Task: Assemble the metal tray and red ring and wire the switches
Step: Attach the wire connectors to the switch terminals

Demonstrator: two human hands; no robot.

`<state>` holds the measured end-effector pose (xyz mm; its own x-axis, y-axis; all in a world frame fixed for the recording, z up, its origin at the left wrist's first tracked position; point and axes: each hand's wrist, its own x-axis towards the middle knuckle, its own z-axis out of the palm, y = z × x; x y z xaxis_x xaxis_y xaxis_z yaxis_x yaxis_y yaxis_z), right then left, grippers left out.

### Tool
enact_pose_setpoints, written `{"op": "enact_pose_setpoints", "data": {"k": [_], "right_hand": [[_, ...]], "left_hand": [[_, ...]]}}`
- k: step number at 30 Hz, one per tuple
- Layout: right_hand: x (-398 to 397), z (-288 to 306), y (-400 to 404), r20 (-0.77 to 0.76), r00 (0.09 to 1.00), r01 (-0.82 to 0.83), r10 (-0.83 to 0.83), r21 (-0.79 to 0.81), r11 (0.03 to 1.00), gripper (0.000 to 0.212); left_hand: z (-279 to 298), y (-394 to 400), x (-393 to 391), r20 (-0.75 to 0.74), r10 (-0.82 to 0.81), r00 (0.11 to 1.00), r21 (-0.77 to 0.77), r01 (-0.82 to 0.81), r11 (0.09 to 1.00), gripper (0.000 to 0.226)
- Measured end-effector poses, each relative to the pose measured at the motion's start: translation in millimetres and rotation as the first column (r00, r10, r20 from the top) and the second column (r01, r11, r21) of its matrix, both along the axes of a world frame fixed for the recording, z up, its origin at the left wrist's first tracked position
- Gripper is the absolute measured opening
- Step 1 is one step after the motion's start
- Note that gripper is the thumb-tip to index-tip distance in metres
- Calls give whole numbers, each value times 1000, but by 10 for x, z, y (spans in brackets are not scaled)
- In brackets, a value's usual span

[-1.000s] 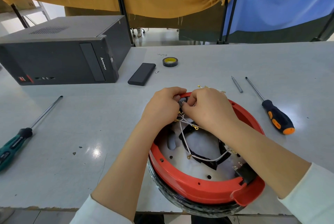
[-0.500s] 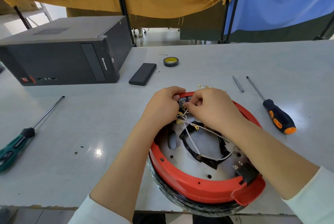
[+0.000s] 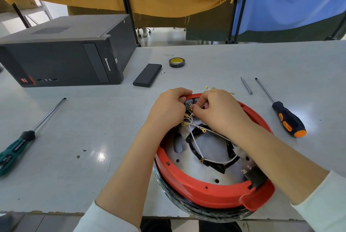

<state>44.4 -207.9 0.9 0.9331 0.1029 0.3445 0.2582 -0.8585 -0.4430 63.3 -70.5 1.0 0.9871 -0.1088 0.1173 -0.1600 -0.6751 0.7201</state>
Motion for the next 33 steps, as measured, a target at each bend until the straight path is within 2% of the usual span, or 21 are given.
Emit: {"op": "enact_pose_setpoints", "data": {"k": [5,19,24,27,33], "right_hand": [[5,-10,-15,0,1000,-11,11,34,999,24],[4,-3,12,-21,1000,-5,6,40,999,27],[-17,36,-64,-39,993,-105,107,48,993,8],[-26,57,-82,-27,992,-124,123,-9,992,13],[-15,64,-79,24,992,-125,127,-91,988,18]], "left_hand": [[-2,-4,-3,0,0,1000,-5,0,1000,39],[5,1,3,-1,-4,1000,-22,4,1000,38],[6,20,9,-5,27,1000,-83,-27,996,34],[4,49,26,-13,54,998,-151,-55,987,26],[-8,63,41,-20,66,998,-188,-69,980,21]]}}
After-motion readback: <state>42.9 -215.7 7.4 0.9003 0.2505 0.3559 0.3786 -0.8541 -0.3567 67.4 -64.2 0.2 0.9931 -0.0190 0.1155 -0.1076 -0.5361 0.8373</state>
